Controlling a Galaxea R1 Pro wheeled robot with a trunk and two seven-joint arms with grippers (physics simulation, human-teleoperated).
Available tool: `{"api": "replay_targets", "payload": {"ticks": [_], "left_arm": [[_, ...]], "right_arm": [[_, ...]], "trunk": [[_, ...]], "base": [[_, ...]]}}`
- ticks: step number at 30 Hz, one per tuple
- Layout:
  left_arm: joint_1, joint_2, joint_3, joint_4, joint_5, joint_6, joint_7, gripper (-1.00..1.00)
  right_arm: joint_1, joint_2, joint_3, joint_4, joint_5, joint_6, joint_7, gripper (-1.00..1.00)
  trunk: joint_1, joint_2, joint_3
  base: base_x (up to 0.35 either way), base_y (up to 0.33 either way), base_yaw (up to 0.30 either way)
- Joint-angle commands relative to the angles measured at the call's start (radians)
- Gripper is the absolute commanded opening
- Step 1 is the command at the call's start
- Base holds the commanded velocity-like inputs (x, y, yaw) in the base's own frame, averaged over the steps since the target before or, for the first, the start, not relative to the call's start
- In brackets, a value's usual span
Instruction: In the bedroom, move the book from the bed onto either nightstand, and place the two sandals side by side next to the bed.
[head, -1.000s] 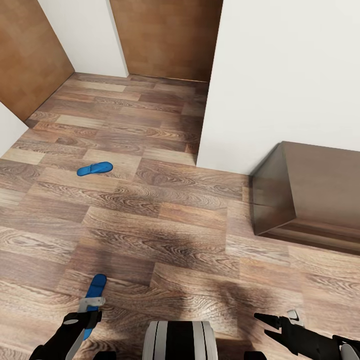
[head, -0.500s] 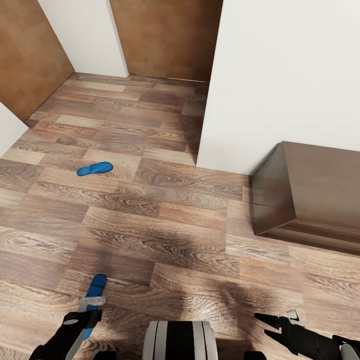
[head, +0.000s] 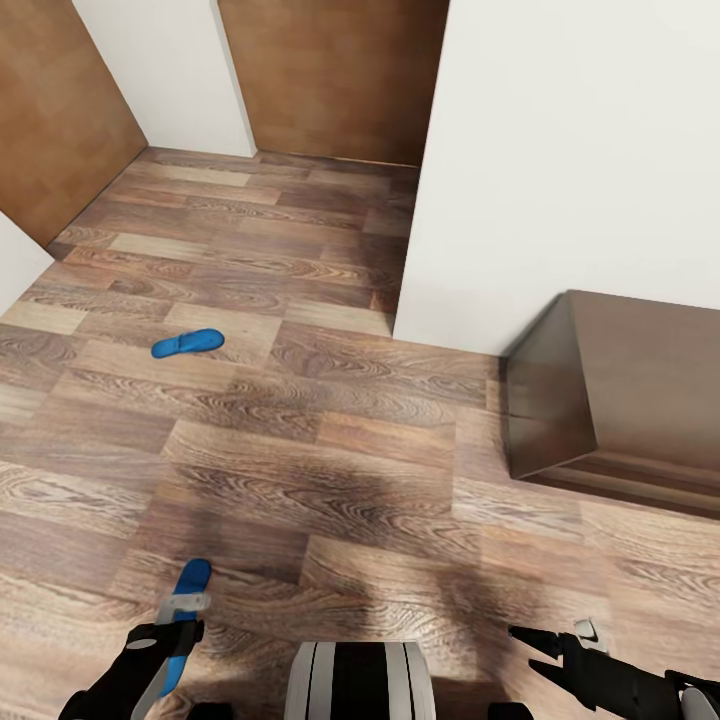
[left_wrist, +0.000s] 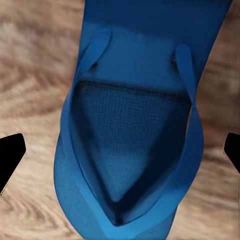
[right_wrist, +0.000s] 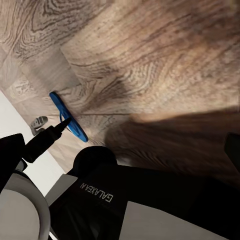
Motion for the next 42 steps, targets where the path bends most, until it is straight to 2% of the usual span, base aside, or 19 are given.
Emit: {"api": "replay_targets", "payload": {"ticks": [1,18,22,33,36,42], "left_arm": [[0.000,-0.001,0.005,-0.002,-0.010,0.006,-0.001,1.00],[0.000,-0.001,0.004,-0.002,-0.010,0.006,-0.001,1.00],[0.000,-0.001,0.003,-0.002,-0.010,0.006,0.000,1.00],[0.000,-0.001,0.003,-0.002,-0.010,0.006,0.000,1.00],[0.000,-0.001,0.003,-0.002,-0.010,0.006,0.000,1.00],[0.000,-0.001,0.003,-0.002,-0.010,0.006,-0.001,1.00]], "right_arm": [[0.000,0.000,-0.001,0.000,0.002,0.004,0.004,1.00],[0.000,0.000,-0.001,0.000,0.002,0.004,0.004,1.00],[0.000,0.000,-0.001,0.000,0.002,0.005,0.004,1.00],[0.000,0.000,-0.001,0.000,0.002,0.004,0.004,1.00],[0.000,0.000,-0.001,0.000,0.002,0.004,0.004,1.00],[0.000,0.000,-0.001,0.000,0.002,0.004,0.004,1.00]], "trunk": [[0.000,0.000,-0.001],[0.000,0.000,-0.001],[0.002,-0.001,-0.016],[0.002,-0.001,-0.016],[0.003,-0.002,-0.028],[0.003,-0.002,-0.028]], "base": [[0.193,0.000,0.000],[0.046,0.000,0.000],[0.000,0.000,0.000],[0.000,0.000,0.000],[0.000,0.000,0.000],[0.000,0.000,0.000]]}}
